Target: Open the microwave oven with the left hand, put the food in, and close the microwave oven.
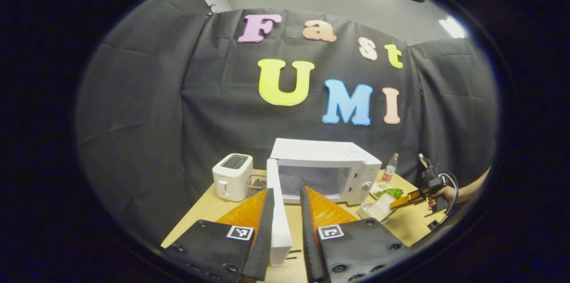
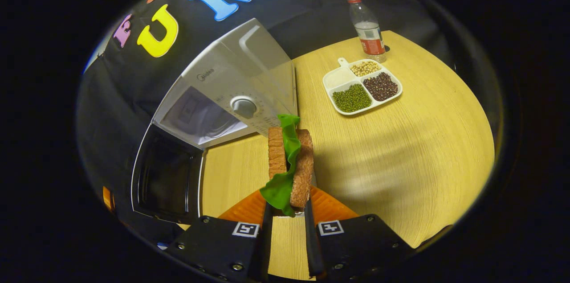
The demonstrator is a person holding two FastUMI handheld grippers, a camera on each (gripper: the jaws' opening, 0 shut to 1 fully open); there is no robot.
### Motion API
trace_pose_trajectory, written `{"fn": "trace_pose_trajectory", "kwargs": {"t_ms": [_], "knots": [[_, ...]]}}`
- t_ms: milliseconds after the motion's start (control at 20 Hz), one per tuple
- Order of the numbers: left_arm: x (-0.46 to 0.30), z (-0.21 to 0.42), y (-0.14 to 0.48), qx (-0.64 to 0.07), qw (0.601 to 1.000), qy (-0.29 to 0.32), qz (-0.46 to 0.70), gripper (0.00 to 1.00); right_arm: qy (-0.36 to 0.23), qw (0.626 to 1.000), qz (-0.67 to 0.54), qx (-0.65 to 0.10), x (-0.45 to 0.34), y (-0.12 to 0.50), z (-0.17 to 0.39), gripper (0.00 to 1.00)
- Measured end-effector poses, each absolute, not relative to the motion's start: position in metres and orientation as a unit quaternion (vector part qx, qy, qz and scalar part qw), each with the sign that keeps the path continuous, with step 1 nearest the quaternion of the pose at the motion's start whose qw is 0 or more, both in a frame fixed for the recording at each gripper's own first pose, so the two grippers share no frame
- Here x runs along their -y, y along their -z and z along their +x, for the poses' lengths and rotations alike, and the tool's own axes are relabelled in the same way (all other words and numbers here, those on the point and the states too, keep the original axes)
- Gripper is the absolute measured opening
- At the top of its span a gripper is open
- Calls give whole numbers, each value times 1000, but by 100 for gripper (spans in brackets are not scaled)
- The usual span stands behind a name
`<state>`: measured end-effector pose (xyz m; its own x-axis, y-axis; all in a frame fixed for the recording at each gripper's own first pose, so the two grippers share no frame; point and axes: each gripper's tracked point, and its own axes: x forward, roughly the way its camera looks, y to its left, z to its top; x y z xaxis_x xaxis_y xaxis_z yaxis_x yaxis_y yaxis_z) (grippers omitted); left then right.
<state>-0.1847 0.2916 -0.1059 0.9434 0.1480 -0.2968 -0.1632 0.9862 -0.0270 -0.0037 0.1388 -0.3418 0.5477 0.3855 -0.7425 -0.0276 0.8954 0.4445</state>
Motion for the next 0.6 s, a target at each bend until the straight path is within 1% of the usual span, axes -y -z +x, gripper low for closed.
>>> {"fn": "trace_pose_trajectory", "kwargs": {"t_ms": [200,250,450,600], "knots": [[-280,-176,108,-148,986,-63,-29,81,-136,875,212,-413,-166,303,-10,33],[-278,-173,110,-151,986,-61,-28,86,-148,874,225,-405,-180,293,-10,34],[-272,-169,106,-149,987,-52,-19,87,-195,860,288,-373,-241,262,-2,34],[-273,-167,95,-140,989,-51,-19,86,-205,846,331,-364,-284,260,12,34]]}}
